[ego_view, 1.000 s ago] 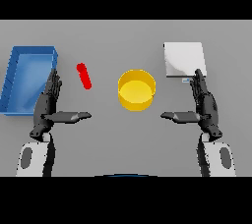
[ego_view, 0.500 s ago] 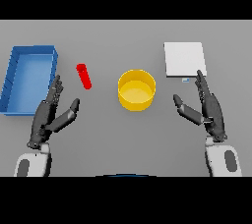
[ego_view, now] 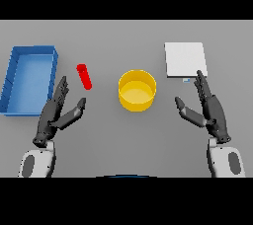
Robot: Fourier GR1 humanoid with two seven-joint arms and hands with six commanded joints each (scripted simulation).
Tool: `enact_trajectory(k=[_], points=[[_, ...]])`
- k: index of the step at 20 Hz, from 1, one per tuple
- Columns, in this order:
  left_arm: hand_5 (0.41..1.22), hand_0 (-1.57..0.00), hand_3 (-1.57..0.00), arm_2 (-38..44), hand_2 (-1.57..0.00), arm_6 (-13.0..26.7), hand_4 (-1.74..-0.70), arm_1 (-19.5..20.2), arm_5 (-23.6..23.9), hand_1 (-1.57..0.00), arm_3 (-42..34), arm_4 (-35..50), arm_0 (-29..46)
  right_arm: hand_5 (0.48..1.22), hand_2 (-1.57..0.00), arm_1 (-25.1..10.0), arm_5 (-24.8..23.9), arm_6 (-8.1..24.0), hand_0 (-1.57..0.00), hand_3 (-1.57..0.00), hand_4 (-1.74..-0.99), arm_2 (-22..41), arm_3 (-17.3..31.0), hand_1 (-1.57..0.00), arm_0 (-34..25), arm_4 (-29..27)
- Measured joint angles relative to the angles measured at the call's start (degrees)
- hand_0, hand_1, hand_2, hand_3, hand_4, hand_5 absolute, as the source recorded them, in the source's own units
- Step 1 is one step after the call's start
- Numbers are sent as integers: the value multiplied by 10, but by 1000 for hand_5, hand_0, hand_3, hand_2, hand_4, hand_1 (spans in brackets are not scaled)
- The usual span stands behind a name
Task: Pick up the red beaker and tilt it to pour out 1 green nut into yellow bowl. Pick up the yellow bowl and place it on the metallic measuring scale.
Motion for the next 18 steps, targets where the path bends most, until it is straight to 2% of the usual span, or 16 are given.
enact_trajectory(k=[5,9,11,14,16,17,18], points=[[659,1,1,22,1,-9,-1211,1,20,1,86,-15,-77,617,1,1,5,-14,1,1,-1292,0,9,1,-3,0],[644,1,1,41,1,-25,-1219,-4,35,1,172,-21,-149,622,1,-2,1,-5,1,1,-1295,-3,4,1,-1,2],[636,1,1,52,1,-44,-1228,-5,36,1,211,-16,-177,628,1,-7,1,-13,1,1,-1298,-6,3,1,1,2],[633,1,1,61,1,-61,-1222,-8,48,1,262,-24,-219,631,1,1,-5,-5,1,1,-1300,-3,12,1,-3,8],[639,1,1,64,1,-58,-1225,-7,57,1,295,-34,-247,637,1,-6,-6,-4,1,1,-1303,-5,10,1,-4,12],[647,1,1,64,1,-64,-1231,-9,62,1,314,-41,-258,638,1,-6,-9,2,1,1,-1300,-9,13,1,-11,11],[660,1,1,66,1,-75,-1245,-10,65,1,331,-43,-268,639,1,-7,-10,-5,1,1,-1299,-7,9,1,-7,15]])
